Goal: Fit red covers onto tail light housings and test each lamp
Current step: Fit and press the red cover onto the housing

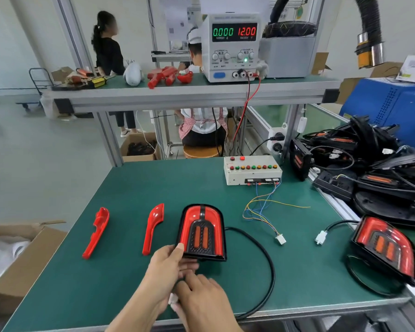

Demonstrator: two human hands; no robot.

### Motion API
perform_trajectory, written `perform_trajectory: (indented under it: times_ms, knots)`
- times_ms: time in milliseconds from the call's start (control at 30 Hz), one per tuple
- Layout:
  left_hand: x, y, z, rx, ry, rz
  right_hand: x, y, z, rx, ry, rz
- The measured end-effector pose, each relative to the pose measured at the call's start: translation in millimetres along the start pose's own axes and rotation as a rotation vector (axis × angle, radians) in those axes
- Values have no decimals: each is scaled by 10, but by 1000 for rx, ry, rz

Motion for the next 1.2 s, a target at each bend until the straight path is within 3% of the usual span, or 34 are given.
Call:
perform_trajectory:
  times_ms: [67,133,200,367,433,567,667,733,833,933,1067,1200]
  knots:
    - [-9,33,24,-3,21,-22,-65,104,-23,149,8,-96]
    - [-16,66,45,4,32,-36,-194,220,52,300,-95,-56]
    - [3,98,41,32,36,-39,-368,338,226,665,-246,9]
    - [47,159,-2,209,-16,-24,-682,744,920,1249,-636,608]
    - [56,187,6,296,-38,-2,-693,808,1207,1234,-769,665]
    - [30,210,78,513,-90,73,-660,802,1520,1357,-922,583]
    - [-56,219,145,937,-285,301,-663,742,1645,1437,-966,496]
    - [-187,113,268,893,-557,401,-671,684,1729,1407,-959,472]
    - [-196,-242,373,716,-765,200,-679,601,1862,1272,-943,491]
    - [-76,-822,399,777,-708,-30,-691,530,1942,1142,-880,509]
    - [172,-1569,352,931,-514,-129,-696,436,1995,1102,-825,558]
    - [265,-1939,234,852,-245,-211,-731,335,2026,1174,-804,582]
Point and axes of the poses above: each hand's wrist, its own x-axis towards the middle knuckle, its own y-axis out of the back of the hand, z = x × y, the point moved 1 cm from there along x, towards the middle knuckle, and after that the axes turned 6 degrees about y, right-handed, at the moved point
